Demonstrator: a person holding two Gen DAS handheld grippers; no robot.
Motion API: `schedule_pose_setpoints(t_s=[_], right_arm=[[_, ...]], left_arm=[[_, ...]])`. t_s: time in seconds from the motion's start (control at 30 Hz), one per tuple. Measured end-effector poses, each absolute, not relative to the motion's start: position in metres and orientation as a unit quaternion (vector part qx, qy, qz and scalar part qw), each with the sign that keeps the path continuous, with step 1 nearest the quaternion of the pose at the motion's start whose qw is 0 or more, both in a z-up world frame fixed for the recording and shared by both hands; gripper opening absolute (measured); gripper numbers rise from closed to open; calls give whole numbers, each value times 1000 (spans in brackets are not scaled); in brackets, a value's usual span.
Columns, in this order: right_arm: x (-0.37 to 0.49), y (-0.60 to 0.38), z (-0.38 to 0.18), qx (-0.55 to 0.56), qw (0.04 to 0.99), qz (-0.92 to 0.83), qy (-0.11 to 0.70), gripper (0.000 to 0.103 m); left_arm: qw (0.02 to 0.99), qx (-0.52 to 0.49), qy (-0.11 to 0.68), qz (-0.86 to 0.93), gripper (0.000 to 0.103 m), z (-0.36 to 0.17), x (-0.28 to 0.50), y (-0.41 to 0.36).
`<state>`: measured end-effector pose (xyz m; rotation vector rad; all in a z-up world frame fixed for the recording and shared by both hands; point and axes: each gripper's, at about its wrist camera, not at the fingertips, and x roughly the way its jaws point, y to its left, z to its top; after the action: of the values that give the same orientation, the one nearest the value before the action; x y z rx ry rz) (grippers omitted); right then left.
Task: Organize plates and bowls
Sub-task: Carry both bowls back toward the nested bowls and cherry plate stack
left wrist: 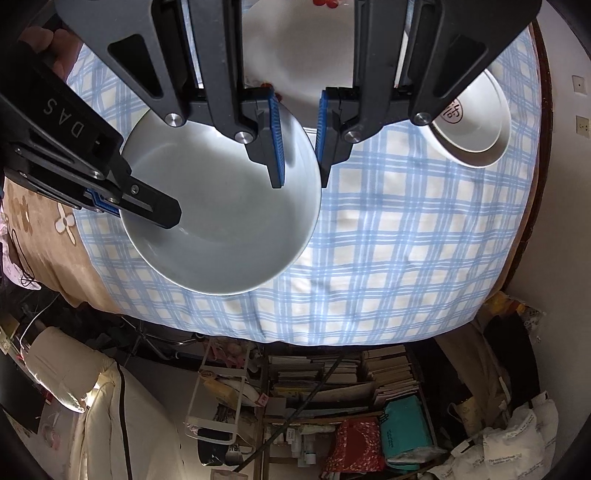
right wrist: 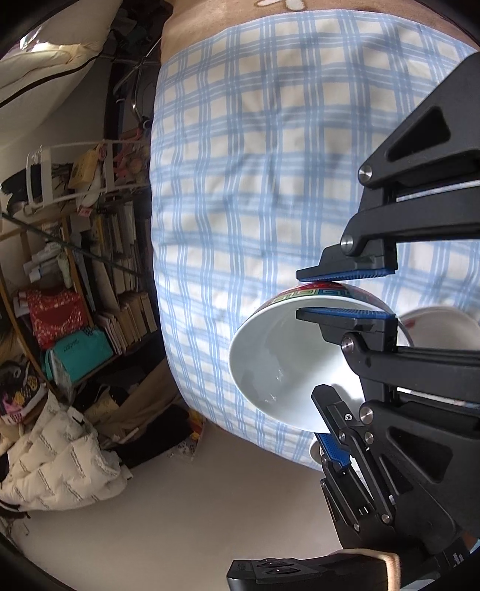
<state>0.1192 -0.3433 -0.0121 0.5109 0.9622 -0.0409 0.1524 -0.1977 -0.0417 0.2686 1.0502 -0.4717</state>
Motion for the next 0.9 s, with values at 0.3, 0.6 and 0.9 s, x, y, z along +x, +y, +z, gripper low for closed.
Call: schedule_pose_setpoints(t_s=[0.3, 0.6, 0.9], right_arm=[[125, -286, 19, 214, 872, 13, 440, 15], [132, -233, 23, 204, 874, 51, 439, 15], [138, -190, 18, 191, 874, 87, 438, 15]], left_arm=[[843, 97, 489, -200, 15, -18, 148, -134], [852, 95, 485, -174, 15, -10, 148, -77], [855, 70, 493, -143, 15, -18, 148, -29]])
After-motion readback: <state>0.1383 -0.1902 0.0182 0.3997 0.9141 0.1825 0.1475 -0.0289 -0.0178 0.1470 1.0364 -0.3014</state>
